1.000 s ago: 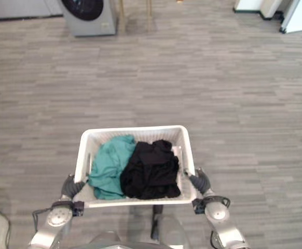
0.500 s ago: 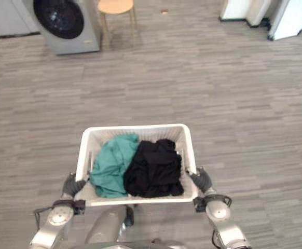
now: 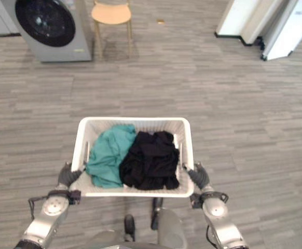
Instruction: Grab the laundry basket,head to the washer,open it,put in the laundry and shut it.
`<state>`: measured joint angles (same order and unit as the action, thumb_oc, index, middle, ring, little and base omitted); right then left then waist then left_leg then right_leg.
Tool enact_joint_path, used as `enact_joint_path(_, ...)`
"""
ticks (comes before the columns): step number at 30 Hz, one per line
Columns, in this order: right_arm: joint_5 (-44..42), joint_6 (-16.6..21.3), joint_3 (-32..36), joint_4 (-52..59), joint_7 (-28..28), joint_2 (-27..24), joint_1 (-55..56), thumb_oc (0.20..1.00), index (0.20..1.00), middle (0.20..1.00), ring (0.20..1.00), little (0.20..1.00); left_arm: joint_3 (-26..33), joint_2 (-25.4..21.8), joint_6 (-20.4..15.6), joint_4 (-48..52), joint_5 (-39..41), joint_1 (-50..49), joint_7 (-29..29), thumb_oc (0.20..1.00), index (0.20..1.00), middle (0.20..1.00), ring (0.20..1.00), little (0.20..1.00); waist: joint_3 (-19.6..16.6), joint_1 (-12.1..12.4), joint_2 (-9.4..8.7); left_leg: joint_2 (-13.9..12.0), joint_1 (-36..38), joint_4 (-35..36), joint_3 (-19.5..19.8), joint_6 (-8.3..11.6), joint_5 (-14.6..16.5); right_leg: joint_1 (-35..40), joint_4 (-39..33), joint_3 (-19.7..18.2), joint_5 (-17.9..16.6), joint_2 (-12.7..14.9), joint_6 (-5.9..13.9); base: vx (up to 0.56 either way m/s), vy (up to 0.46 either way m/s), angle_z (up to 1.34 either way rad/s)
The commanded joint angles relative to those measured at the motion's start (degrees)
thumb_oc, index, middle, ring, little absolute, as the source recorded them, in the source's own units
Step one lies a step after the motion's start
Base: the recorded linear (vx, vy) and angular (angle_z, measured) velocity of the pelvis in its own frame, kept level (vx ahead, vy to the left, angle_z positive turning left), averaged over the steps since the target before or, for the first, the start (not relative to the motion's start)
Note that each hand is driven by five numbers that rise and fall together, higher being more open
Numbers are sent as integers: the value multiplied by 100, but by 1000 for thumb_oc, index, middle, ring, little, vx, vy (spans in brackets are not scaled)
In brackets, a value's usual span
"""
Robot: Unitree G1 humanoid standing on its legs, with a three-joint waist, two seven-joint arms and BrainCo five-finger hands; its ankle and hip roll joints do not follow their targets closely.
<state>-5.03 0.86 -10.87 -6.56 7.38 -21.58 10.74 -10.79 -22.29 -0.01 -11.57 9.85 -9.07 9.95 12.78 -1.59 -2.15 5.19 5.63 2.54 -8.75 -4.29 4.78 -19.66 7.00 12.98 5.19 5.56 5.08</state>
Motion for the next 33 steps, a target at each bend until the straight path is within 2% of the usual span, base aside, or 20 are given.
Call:
enact_joint_path(1, -600, 577, 93, 374, -305, 157, -507, 200, 200, 200, 200, 200, 71, 3, -570, 658, 157, -11, -501, 200, 200, 200, 200, 200, -26, -80, -15, -684, 215, -603, -357, 455, 615, 604, -706, 237, -582, 93, 521, 435, -117, 19)
enact_joint_path(4, -543, 589, 113, 367, -355, 143, -436, 200, 200, 200, 200, 200, 96, 53, -611, 600, 137, -26, -519, 200, 200, 200, 200, 200, -93, -174, -30, -705, 653, -477, -250, 561, 758, 497, -701, 344, -865, 178, 550, 510, -171, 32)
enact_joint_path(7, -596, 627, 183, 394, -365, 131, -293, 200, 200, 200, 200, 200, 56, 134, -645, 615, 129, -82, -537, 200, 200, 200, 200, 200, -250, -279, -27, -793, 810, -596, -62, 646, 770, 603, -546, 128, -1018, 183, 463, 488, -231, 72)
enact_joint_path(8, -577, 628, 238, 334, -317, 80, -230, 200, 200, 200, 200, 200, 1, 189, -653, 569, 215, -31, -490, 200, 200, 200, 200, 200, -352, -360, 98, -1145, 830, -873, -13, 868, 437, 667, -274, 52, -920, 34, 314, 490, -333, 96)
enact_joint_path(9, -582, 645, 258, 326, -305, 49, -223, 200, 200, 200, 200, 200, -5, 209, -644, 559, 256, -27, -495, 200, 200, 200, 200, 200, -397, -364, 137, -1261, 691, -1219, 48, 928, 124, 741, -286, 89, -873, -5, 220, 596, -420, 77)
enact_joint_path(10, -614, 672, 278, 330, -268, -18, -237, 200, 200, 200, 200, 200, -15, 201, -649, 577, 283, -31, -475, 200, 200, 200, 200, 200, -386, -351, 165, -1358, 470, -1747, 117, 945, -195, 856, -310, 135, -805, -41, 115, 232, -193, 60)
enact_joint_path(11, -614, 672, 277, 330, -268, -17, -237, 200, 200, 200, 200, 200, -14, 201, -649, 577, 283, -31, -475, 200, 200, 200, 200, 200, -392, -357, 162, -1354, 459, -1748, 123, 944, -198, 850, -312, 139, -807, -36, 116, 331, -294, 16)
enact_joint_path(12, -635, 669, 336, 341, -231, -72, -194, 200, 200, 200, 200, 200, -2, 208, -614, 594, 300, -55, -453, 200, 200, 200, 200, 200, -367, -322, 120, -1497, 95, -2460, 123, 924, -729, 1162, -401, 187, -634, -139, -69, 388, -286, 0)
enact_joint_path(13, -656, 669, 342, 353, -200, -102, -206, 200, 200, 200, 200, 200, 20, 229, -604, 592, 331, -8, -443, 200, 200, 200, 200, 200, -338, -235, 74, -1381, -147, -2466, 76, 789, -441, 1375, -476, 189, -498, -150, -93, 514, -333, -9)
enact_joint_path(15, -670, 657, 392, 385, -193, -149, -203, 200, 200, 200, 200, 200, 11, 245, -600, 593, 320, -27, -461, 200, 200, 200, 200, 200, -283, -143, 37, -1210, -508, -2244, -33, 681, -125, 1644, -547, 165, -342, -142, -65, 298, -112, -1)
enact_joint_path(18, -687, 661, 463, 381, -144, -198, -198, 200, 200, 200, 200, 200, -15, 270, -598, 566, 315, -30, -473, 200, 200, 200, 200, 200, -198, -33, -13, -1110, -1027, -1922, -304, 628, 45, 1887, -622, 229, -197, -66, -35, 288, -60, -20)
enact_joint_path(19, -682, 657, 462, 344, -122, -201, -195, 200, 200, 200, 200, 200, 1, 285, -599, 553, 303, -90, -476, 200, 200, 200, 200, 200, -130, 103, 57, -1042, -1414, -1336, -357, 736, -370, 2134, -641, 189, -62, -185, -43, 193, -6, -15)
enact_joint_path(20, -682, 657, 463, 344, -122, -201, -194, 200, 200, 200, 200, 200, 0, 285, -599, 553, 303, -91, -476, 200, 200, 200, 200, 200, -121, 107, 49, -1031, -1381, -1296, -365, 736, -391, 2147, -642, 185, -59, -177, -42, 454, -4, -23)
enact_joint_path(21, -642, 664, 475, 292, -95, -183, -205, 200, 200, 200, 200, 200, 10, 313, -590, 539, 273, -137, -480, 200, 200, 200, 200, 200, -65, 223, 133, -1007, -1683, -701, -349, 873, -970, 2447, -660, 162, 116, -327, -41, 362, 15, -36)
enact_joint_path(22, -625, 661, 490, 292, -82, -174, -191, 200, 200, 200, 200, 200, -1, 320, -595, 542, 263, -151, -486, 200, 200, 200, 200, 200, -69, 243, 148, -1018, -1765, -480, -433, 886, -1071, 2554, -660, 157, 166, -341, -42, 716, 66, -44)
enact_joint_path(23, -582, 657, 512, 271, -48, -131, -191, 200, 200, 200, 200, 200, 0, 349, -578, 522, 225, -150, -493, 200, 200, 200, 200, 200, -122, 260, 168, -1067, -1885, -114, -714, 946, -1138, 2861, -645, 143, 403, -383, -2, 414, 67, -51)
enact_joint_path(26, -534, 643, 510, 252, -41, -78, -195, 200, 200, 200, 200, 200, 33, 343, -572, 559, 170, -175, -491, 200, 200, 200, 200, 200, -198, 361, 195, -1151, -1909, -43, -976, 884, -1400, 3193, -572, 13, 572, -403, -2, 470, 122, -56)
enact_joint_path(31, -490, 617, 501, 256, -104, 4, -172, 200, 200, 200, 200, 200, 78, 296, -566, 555, 163, -208, -517, 200, 200, 200, 200, 200, -352, 421, 122, -1194, -1954, -444, -938, 814, -1385, 3476, -489, -124, 724, -277, 66, 365, 127, -14)
enact_joint_path(32, -477, 630, 480, 236, -118, 32, -172, 200, 200, 200, 200, 200, 67, 283, -548, 499, 166, -196, -512, 200, 200, 200, 200, 200, -403, 475, 42, -1141, -2059, -766, -825, 777, -1304, 3537, -389, -176, 660, -132, 146, 596, 291, 24)
enact_joint_path(33, -459, 591, 461, 239, -211, 97, -149, 200, 200, 200, 200, 200, 18, 205, -523, 481, 174, -185, -546, 200, 200, 200, 200, 200, -449, 479, -74, -1015, -2015, -1042, -686, 632, -1009, 3304, 235, -323, 346, 121, 307, 552, 295, 28)
